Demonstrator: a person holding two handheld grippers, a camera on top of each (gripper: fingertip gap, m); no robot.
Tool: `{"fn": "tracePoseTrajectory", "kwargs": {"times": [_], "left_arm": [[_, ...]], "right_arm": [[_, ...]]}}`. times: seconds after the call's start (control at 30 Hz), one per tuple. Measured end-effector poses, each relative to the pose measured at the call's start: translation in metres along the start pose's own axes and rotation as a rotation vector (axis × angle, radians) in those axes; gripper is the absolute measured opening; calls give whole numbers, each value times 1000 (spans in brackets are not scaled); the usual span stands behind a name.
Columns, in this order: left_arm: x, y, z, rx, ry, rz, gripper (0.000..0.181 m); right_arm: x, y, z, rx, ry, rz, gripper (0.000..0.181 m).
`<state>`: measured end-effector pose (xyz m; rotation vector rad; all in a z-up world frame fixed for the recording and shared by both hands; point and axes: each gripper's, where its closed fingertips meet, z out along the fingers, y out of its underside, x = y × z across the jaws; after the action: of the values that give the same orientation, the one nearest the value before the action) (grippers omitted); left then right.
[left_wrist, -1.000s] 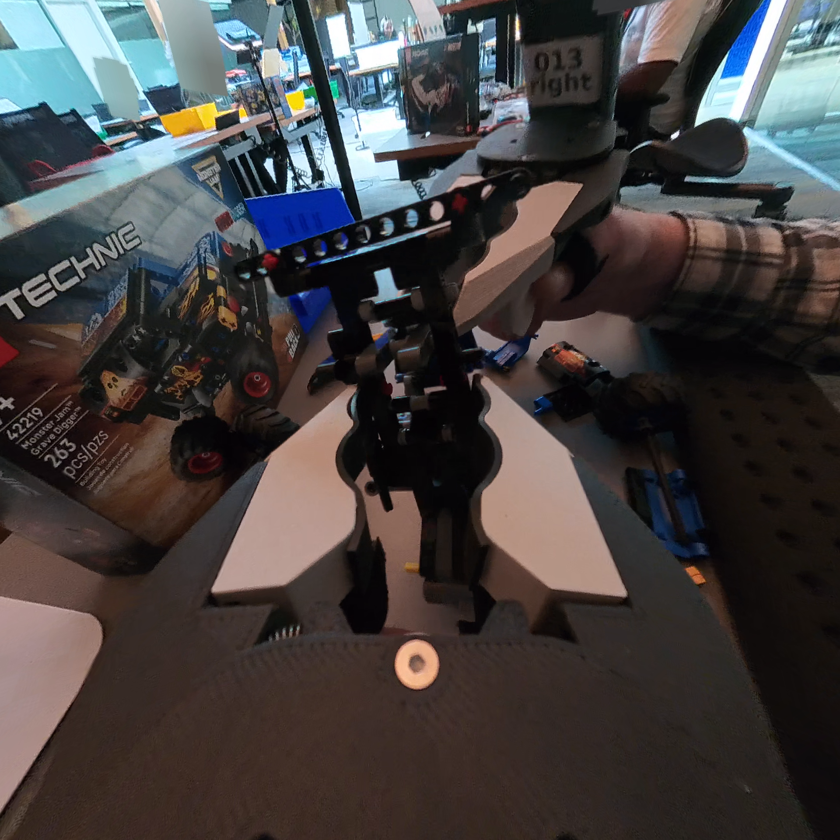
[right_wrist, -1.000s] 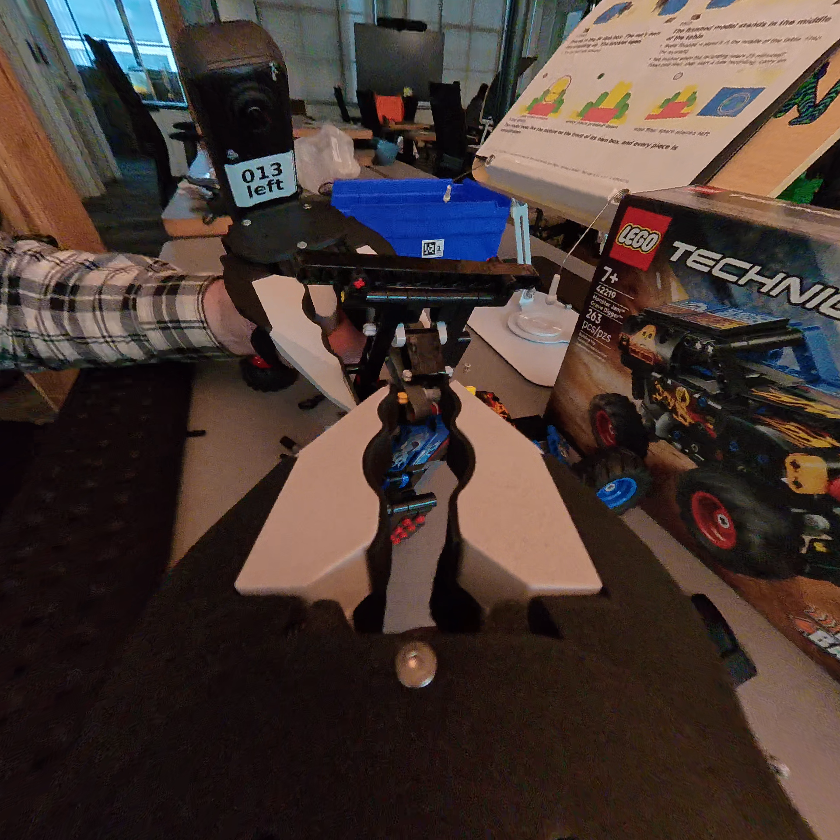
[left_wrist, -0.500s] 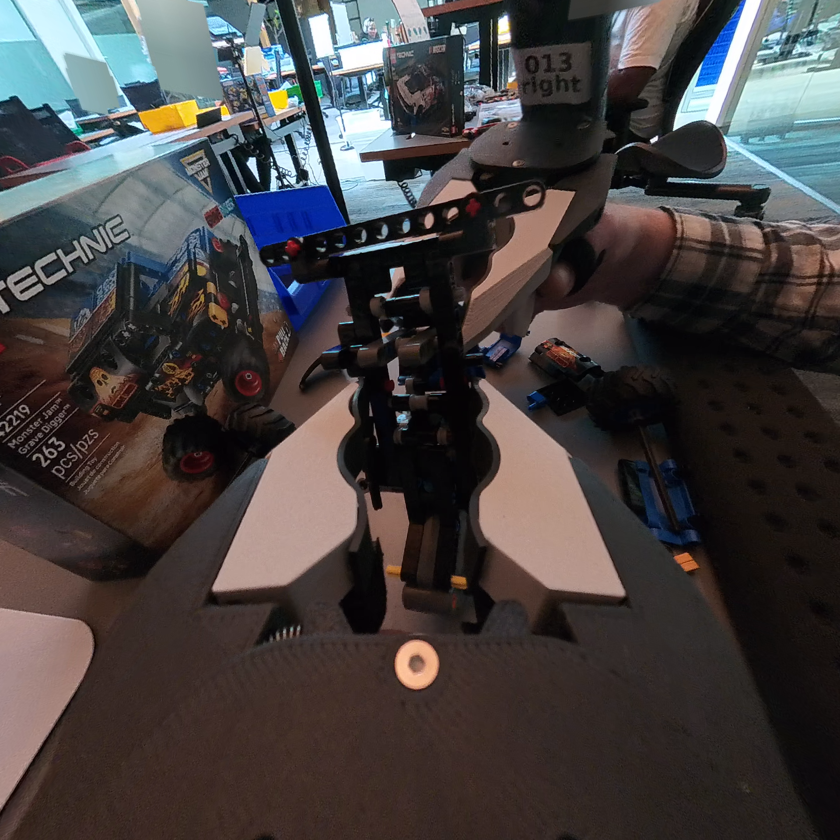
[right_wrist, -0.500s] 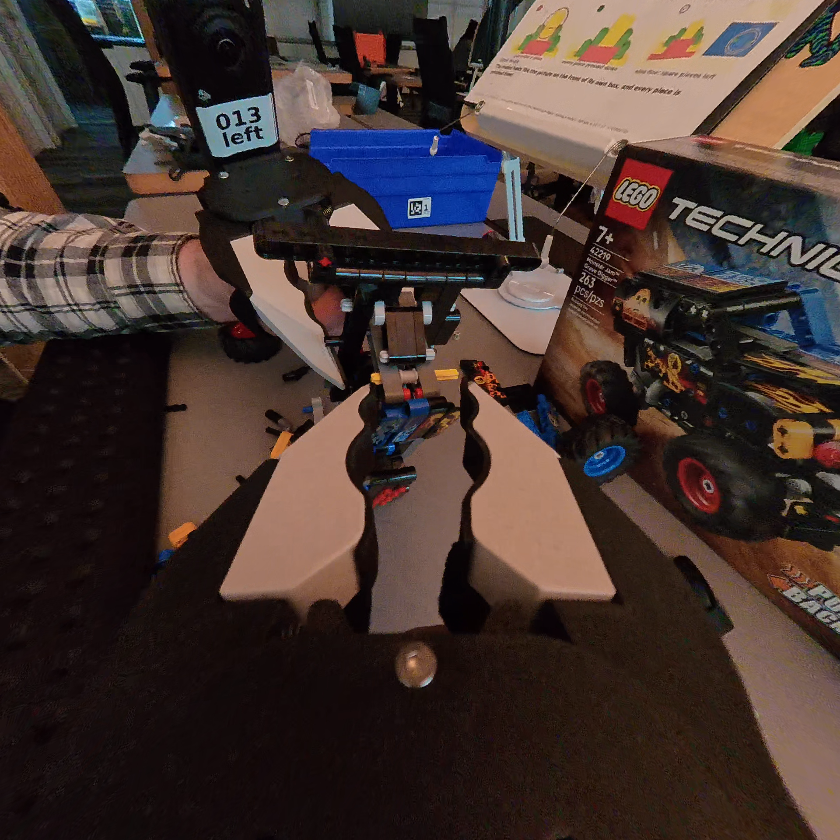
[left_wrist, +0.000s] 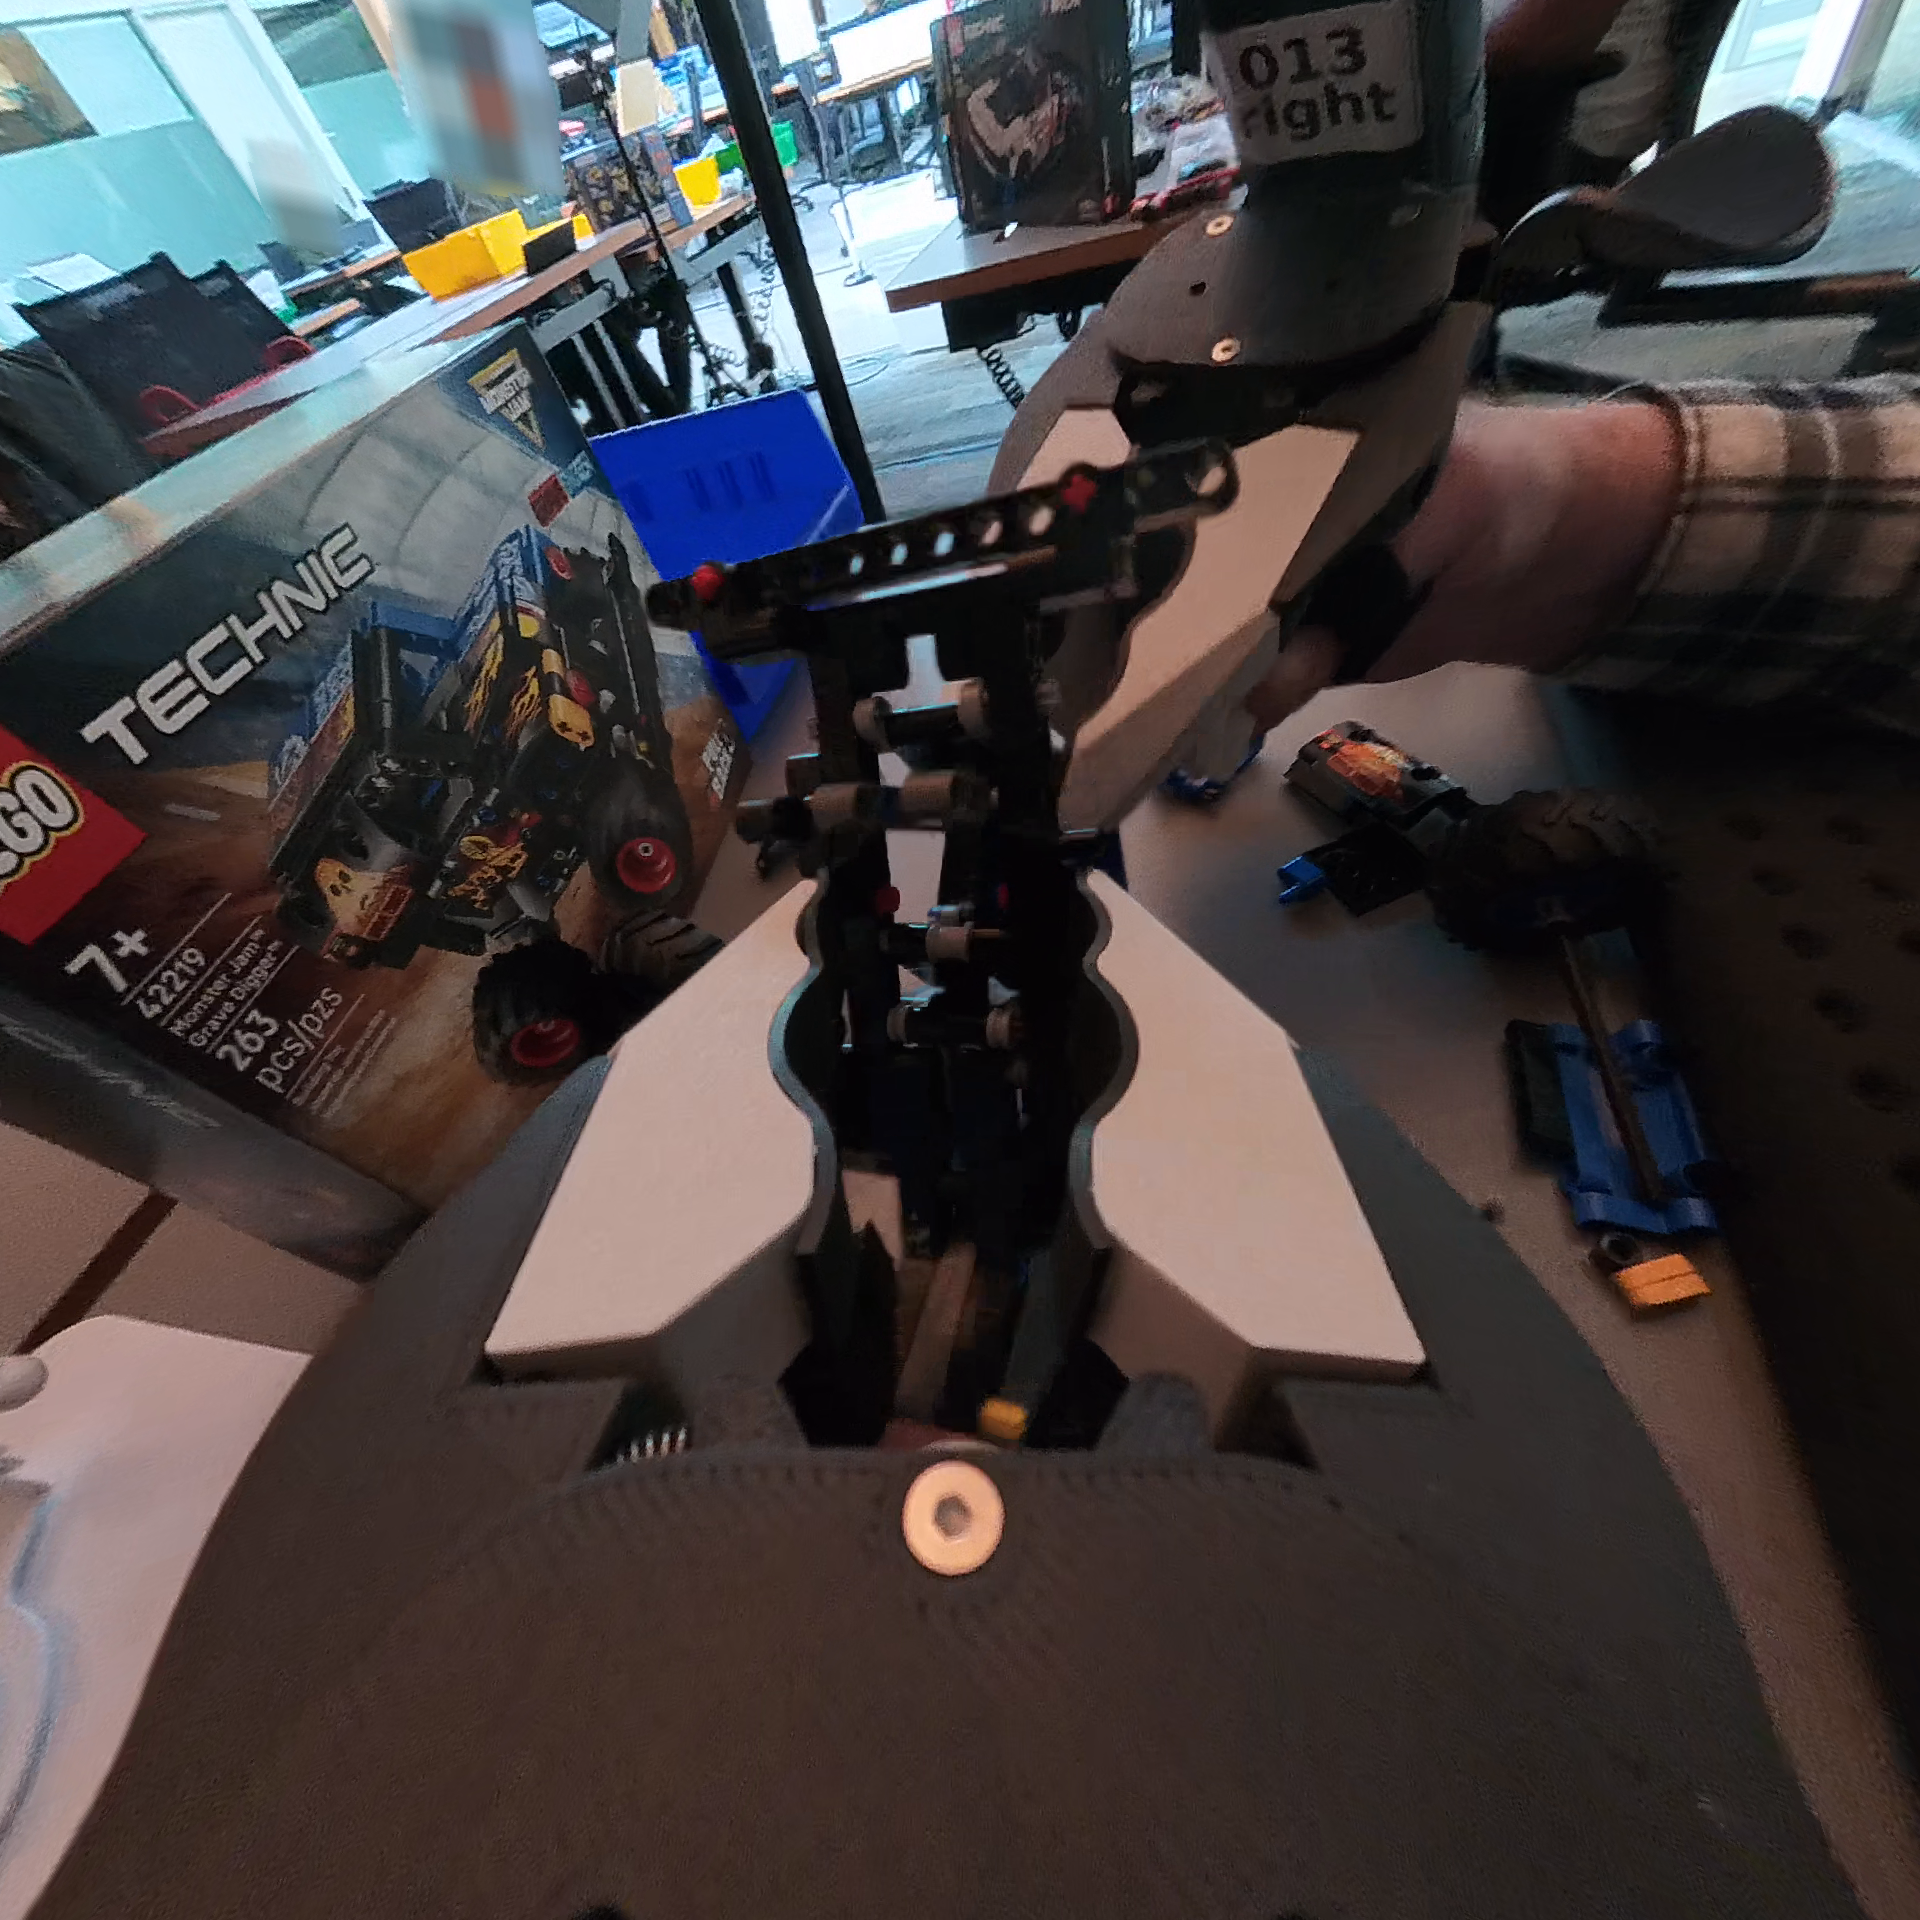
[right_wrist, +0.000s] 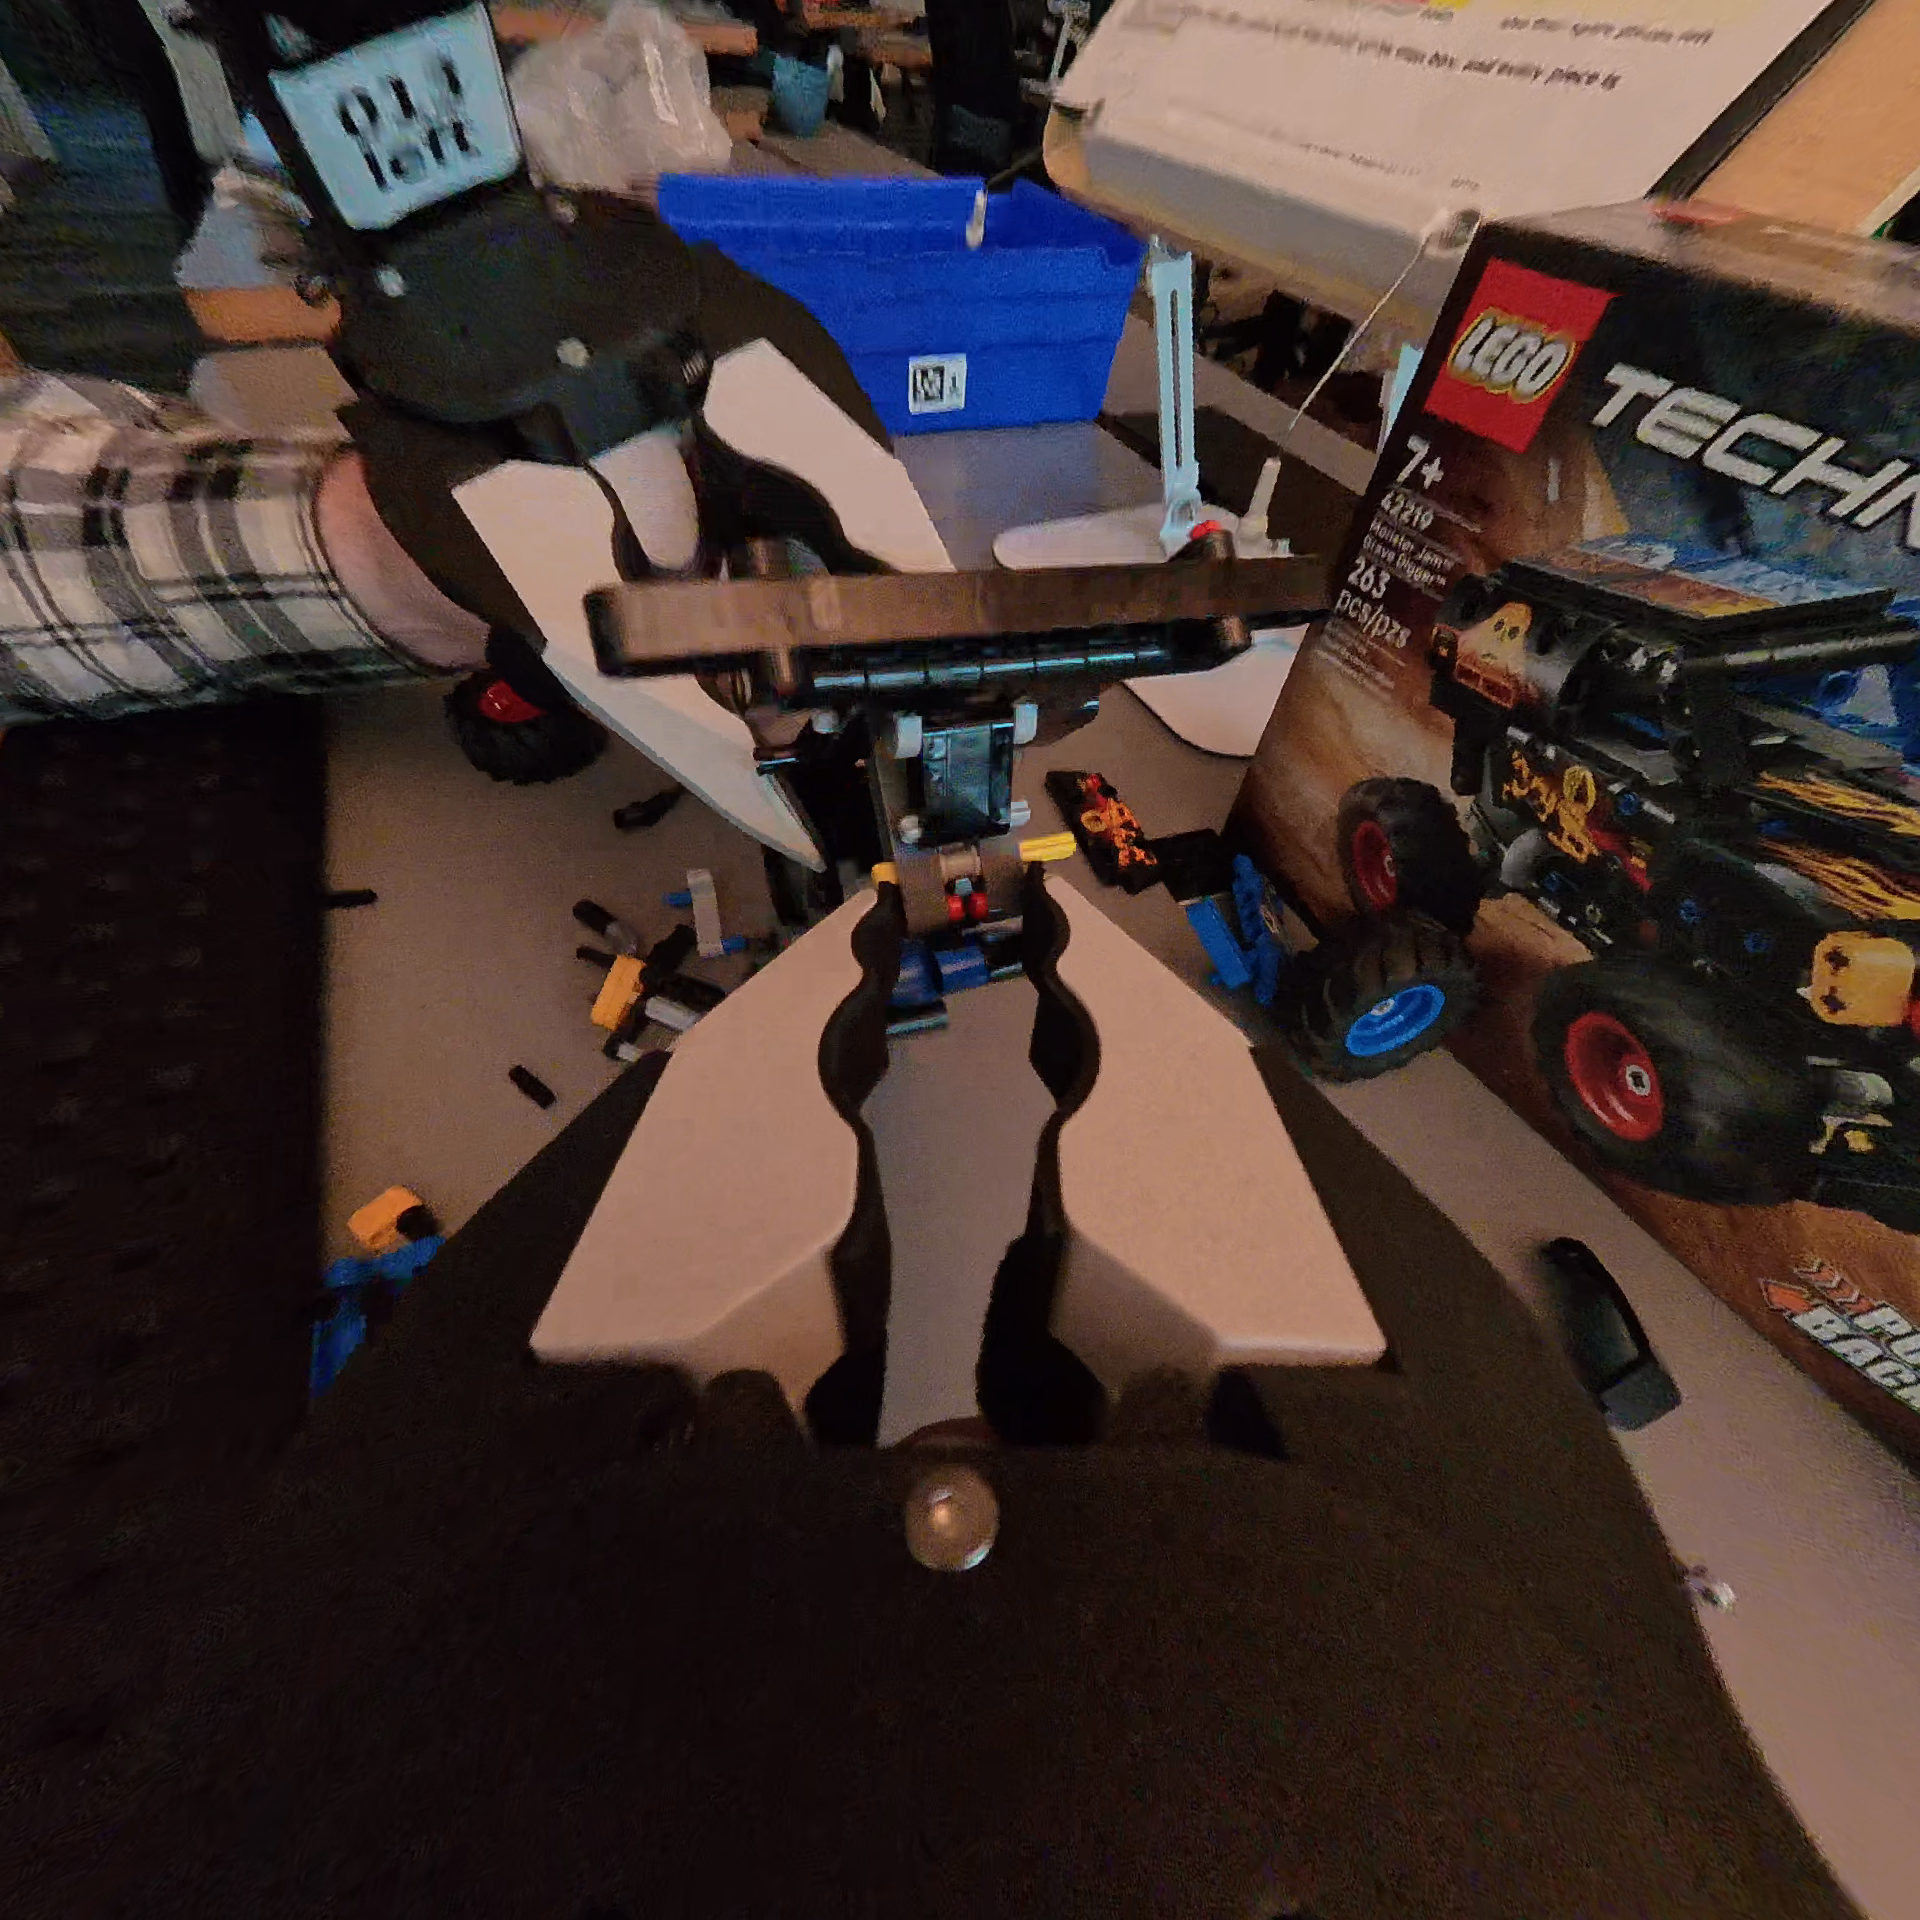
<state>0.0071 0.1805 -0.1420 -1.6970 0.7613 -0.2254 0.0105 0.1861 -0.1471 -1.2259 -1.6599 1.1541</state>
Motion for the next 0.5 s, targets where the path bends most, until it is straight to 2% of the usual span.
{"fn": "tracePoseTrajectory", "kwargs": {"times": [0.07, 0.2, 0.33, 0.5], "left_arm": [[-2, 2, 1, -2, -11, 24, 39], [-5, 1, 1, 36, 40, -90, 41], [-6, 3, 2, 58, 47, -150, 40], [-18, -6, -7, 135, 45, -263, 40]], "right_arm": [[0, 11, 8, -50, 11, -21, 21], [3, -2, -2, 20, -6, 38, 24], [6, 7, -8, -19, 15, 6, 49], [1, 10, -1, -57, 39, -74, 58]]}}
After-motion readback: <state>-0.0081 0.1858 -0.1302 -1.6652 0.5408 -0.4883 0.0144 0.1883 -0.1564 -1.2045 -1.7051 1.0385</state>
